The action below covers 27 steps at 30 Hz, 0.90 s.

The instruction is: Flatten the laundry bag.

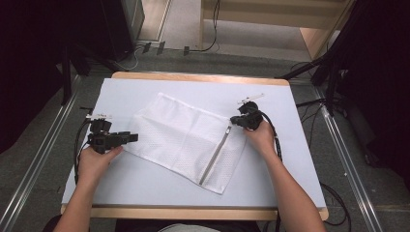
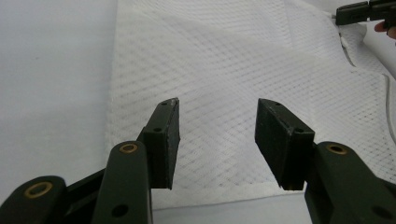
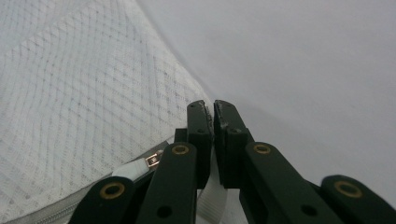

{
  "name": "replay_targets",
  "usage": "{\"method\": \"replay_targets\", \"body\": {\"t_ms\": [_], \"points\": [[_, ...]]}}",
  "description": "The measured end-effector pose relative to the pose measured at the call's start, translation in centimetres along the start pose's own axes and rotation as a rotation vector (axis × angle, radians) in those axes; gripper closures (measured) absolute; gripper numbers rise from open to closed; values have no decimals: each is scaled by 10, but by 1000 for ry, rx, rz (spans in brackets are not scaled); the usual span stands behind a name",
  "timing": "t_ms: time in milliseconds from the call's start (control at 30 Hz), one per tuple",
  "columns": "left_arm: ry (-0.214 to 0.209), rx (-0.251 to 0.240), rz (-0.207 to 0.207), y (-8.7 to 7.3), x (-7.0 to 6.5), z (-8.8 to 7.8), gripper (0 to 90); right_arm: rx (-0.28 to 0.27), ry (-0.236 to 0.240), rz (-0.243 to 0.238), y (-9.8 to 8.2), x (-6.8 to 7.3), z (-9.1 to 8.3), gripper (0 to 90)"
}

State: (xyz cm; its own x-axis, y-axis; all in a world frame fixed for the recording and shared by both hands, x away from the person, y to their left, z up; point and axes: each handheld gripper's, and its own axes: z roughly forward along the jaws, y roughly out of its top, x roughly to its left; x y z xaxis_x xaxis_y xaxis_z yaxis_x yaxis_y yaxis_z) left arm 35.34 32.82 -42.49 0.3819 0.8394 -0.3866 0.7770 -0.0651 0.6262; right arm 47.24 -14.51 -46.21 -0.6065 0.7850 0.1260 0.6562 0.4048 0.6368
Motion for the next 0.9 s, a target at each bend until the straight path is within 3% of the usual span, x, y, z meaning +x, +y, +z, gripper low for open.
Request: {"method": "replay_targets", "body": {"t_ms": [233,467,733,900], "points": [[15,17,30,11,2,14,509,-30,-41,60,-30,-5,-23,874],[23,22,29,20,10,22,507,-21,-49,56,-49,9,-41,869],[9,4,29,30,13,24,504,2,1,59,-75,29,-60,856],[8,13,38,32,11,26,504,-58,-12,41,-76,28,-71,770]]}}
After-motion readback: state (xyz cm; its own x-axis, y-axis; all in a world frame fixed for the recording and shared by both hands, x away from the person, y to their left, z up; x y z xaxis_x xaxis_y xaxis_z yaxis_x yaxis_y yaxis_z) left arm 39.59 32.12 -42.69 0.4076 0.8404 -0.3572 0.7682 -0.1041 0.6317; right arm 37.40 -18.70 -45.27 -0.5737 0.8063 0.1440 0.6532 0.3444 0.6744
